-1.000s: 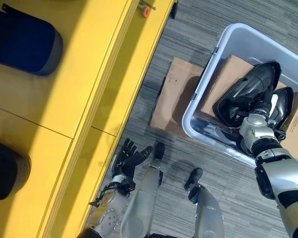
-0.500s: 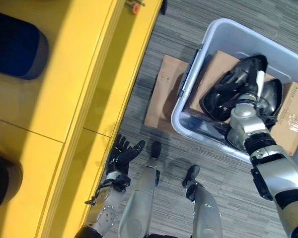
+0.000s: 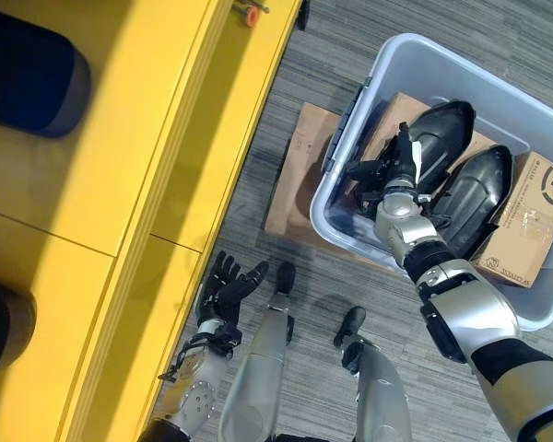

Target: Move parts from the plastic box to the shelf.

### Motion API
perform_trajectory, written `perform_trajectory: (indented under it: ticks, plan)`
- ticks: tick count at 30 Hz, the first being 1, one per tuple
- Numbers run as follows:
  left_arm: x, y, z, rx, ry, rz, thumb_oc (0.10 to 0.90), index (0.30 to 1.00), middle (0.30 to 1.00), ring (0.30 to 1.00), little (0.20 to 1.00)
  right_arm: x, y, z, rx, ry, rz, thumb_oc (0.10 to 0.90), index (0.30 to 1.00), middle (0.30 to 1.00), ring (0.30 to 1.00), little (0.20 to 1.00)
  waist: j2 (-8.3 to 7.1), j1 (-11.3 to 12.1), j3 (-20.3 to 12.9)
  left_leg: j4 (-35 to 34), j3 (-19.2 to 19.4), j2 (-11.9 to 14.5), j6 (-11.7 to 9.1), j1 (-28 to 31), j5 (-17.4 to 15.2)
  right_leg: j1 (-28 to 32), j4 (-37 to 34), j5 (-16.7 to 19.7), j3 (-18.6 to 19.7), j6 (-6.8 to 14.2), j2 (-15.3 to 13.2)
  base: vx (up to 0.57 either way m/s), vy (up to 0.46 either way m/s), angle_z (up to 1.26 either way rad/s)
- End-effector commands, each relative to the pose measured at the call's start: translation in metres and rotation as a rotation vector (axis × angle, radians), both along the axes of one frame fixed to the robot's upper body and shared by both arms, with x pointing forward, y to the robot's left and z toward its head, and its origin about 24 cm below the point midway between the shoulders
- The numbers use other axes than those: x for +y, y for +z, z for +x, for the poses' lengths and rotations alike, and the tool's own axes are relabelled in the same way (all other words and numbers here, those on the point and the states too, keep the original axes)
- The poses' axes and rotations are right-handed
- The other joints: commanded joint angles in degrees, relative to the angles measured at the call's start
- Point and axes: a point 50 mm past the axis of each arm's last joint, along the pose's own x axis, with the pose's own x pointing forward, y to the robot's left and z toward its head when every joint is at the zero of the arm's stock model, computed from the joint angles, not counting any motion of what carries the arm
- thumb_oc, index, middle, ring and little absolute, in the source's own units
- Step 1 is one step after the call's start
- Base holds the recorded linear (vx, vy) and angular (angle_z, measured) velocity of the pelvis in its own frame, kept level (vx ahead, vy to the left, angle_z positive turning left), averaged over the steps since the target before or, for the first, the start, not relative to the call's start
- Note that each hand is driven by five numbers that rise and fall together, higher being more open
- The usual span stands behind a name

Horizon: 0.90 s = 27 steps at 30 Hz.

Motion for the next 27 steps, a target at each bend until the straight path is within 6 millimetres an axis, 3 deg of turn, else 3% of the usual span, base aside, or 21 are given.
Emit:
perform_trajectory:
  ticks: [1, 3, 6, 8, 11, 13, 14, 21, 27]
  plan:
    - [-0.011, 0.014, -0.001, -0.086, -0.09, 0.014, 0.9, 1.0, 1.0, 1.0, 1.0, -0.005, 0.025, 0.005, -0.053, 0.035, 0.109, 0.9, 1.0, 1.0, 1.0, 1.0, 3.55, 3.6, -0.7, 5.2, -2.4, 1.4, -0.4, 0.2, -10.5, 3.6, -3.8, 1.6, 0.4, 2.3, -3.8, 0.1, -0.029, 0.1]
    - [-0.015, 0.013, 0.001, -0.079, -0.111, 0.017, 0.9, 1.0, 1.0, 1.0, 1.0, -0.011, 0.025, 0.006, -0.041, 0.027, 0.09, 0.9, 1.0, 1.0, 1.0, 1.0, 4.51, 4.6, -0.7, 5.5, -2.6, 0.9, -0.2, -0.1, -10.5, 3.8, -3.9, 1.7, 0.1, 2.4, -4.1, 0.01, 0.019, 0.16]
    - [-0.018, 0.012, 0.004, -0.077, -0.13, 0.027, 0.9, 1.0, 1.0, 1.0, 1.0, -0.001, 0.033, 0.007, -0.06, 0.083, 0.029, 0.9, 1.0, 1.0, 1.0, 1.0, 5.71, 6.1, -0.7, 6.0, -3.0, 0.3, 0.0, -0.5, -10.6, 3.9, -3.8, 1.6, -0.1, 2.4, -4.3, 0.01, 0.016, 0.13]
    - [-0.017, 0.013, 0.005, -0.079, -0.13, 0.034, 0.9, 1.0, 1.0, 1.0, 1.0, 0.015, 0.039, 0.008, -0.075, 0.137, -0.007, 0.9, 1.0, 1.0, 1.0, 1.0, 5.95, 6.4, -0.7, 6.0, -3.1, 0.1, 0.0, -0.4, -10.5, 4.0, -3.7, 1.6, -0.1, 2.3, -4.4, 0.0, 0.009, 0.03]
    - [-0.016, 0.011, 0.007, -0.071, -0.131, 0.037, 0.9, 1.0, 1.0, 1.0, 1.0, 0.055, 0.044, 0.005, -0.092, 0.264, -0.073, 0.9, 1.0, 1.0, 1.0, 1.0, 6.21, 7.0, -0.7, 6.0, -3.1, -0.1, 0.0, -0.3, -10.3, 4.2, -3.4, 1.5, -0.2, 2.2, -4.6, 0.0, 0.0, 0.0]
    - [-0.016, 0.012, 0.007, -0.074, -0.131, 0.038, 0.9, 1.0, 1.0, 1.0, 1.0, 0.058, 0.044, 0.005, -0.094, 0.269, -0.07, 0.9, 1.0, 1.0, 1.0, 1.0, 6.25, 7.1, -0.7, 6.0, -3.2, -0.1, 0.0, -0.2, -10.3, 4.2, -3.5, 1.5, -0.2, 2.2, -4.6, 0.0, 0.002, 0.02]
    - [-0.017, 0.012, 0.008, -0.074, -0.134, 0.041, 0.9, 1.0, 1.0, 1.0, 1.0, 0.074, 0.045, 0.003, -0.096, 0.311, -0.091, 0.9, 1.0, 1.0, 1.0, 1.0, 6.37, 7.4, -0.7, 6.0, -3.2, -0.3, 0.0, -0.3, -10.3, 4.4, -3.5, 1.3, -0.3, 2.1, -4.6, 0.0, 0.002, 0.1]
    - [-0.014, 0.01, 0.008, -0.06, -0.129, 0.051, 0.9, 1.0, 1.0, 1.0, 1.0, 0.099, 0.039, -0.003, -0.086, 0.377, -0.116, 0.9, 1.0, 1.0, 1.0, 1.0, 6.77, 7.8, -0.7, 6.1, -3.4, -0.6, -0.1, -0.4, -10.1, 4.5, -3.1, 1.0, -0.4, 1.9, -4.8, 0.0, 0.014, 0.08]
    - [-0.014, 0.009, 0.007, -0.057, -0.139, 0.055, 0.9, 1.0, 1.0, 1.0, 1.0, 0.103, 0.035, -0.004, -0.068, 0.38, -0.115, 0.9, 1.0, 1.0, 1.0, 1.0, 6.8, 7.7, -0.7, 6.0, -3.4, -0.6, -0.1, -0.4, -10.0, 4.1, -2.8, 1.0, -0.4, 1.8, -4.9, 0.0, 0.004, 0.01]
